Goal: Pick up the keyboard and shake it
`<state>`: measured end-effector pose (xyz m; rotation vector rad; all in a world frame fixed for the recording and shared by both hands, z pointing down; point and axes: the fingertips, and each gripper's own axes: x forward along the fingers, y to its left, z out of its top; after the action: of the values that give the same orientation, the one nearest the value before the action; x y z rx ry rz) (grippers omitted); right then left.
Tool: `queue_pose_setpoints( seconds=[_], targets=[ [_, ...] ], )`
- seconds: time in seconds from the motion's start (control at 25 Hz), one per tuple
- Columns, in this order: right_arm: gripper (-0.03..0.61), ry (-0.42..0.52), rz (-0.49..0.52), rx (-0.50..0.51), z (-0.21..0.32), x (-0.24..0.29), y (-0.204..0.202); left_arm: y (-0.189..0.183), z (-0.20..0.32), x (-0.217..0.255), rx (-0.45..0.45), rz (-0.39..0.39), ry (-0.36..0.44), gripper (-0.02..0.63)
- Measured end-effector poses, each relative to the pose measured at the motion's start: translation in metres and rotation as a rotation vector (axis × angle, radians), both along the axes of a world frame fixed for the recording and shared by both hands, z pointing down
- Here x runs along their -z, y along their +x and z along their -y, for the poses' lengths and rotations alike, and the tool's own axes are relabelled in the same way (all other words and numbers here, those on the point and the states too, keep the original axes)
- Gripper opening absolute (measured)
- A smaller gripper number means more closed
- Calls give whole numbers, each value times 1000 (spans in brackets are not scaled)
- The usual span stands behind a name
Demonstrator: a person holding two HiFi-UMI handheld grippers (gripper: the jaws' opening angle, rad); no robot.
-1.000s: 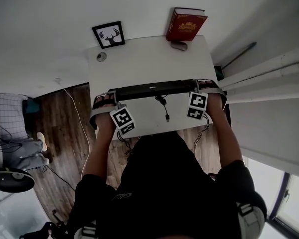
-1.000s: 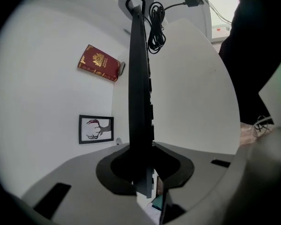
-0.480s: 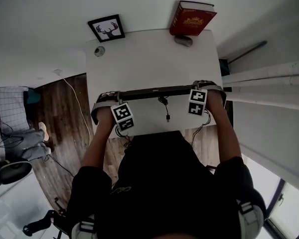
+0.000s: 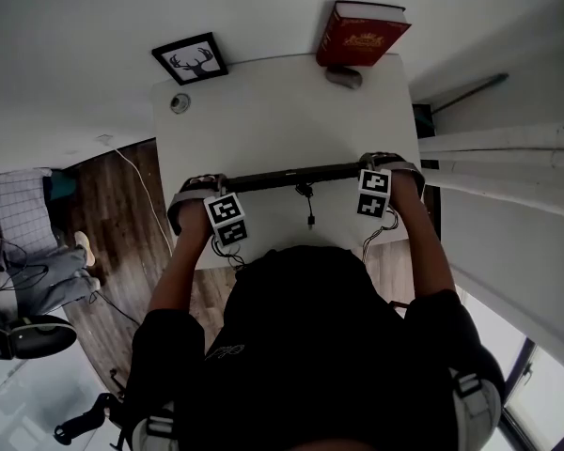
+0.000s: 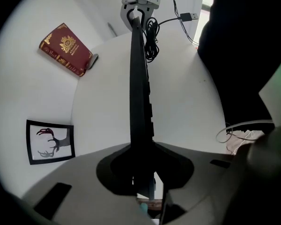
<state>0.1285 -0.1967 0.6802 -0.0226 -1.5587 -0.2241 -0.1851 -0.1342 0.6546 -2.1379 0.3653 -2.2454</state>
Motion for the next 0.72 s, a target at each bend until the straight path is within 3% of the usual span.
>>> queue_pose_setpoints(
  seconds=[0.08,0.2,0.24,0.32,0.52,0.72],
  targets=[
    [111,80,13,3,13,1,1,2,2,0,18,-19,-9,83],
    [232,212,10,34,26,5,4,2,7,0,28,-25,-23,81],
    [244,244,10,41,27,6,4,2,8,0,30,-28,-30,81],
    [244,274,25,44,25,8,4,1,9,0,34,-41,-48,81],
    [244,192,158,2,9,19,-15,0,14,1,30,-65,-110,81],
    [228,328,264,72,7,63,-54,-2,20,2,12,-52,-123,81]
  ],
)
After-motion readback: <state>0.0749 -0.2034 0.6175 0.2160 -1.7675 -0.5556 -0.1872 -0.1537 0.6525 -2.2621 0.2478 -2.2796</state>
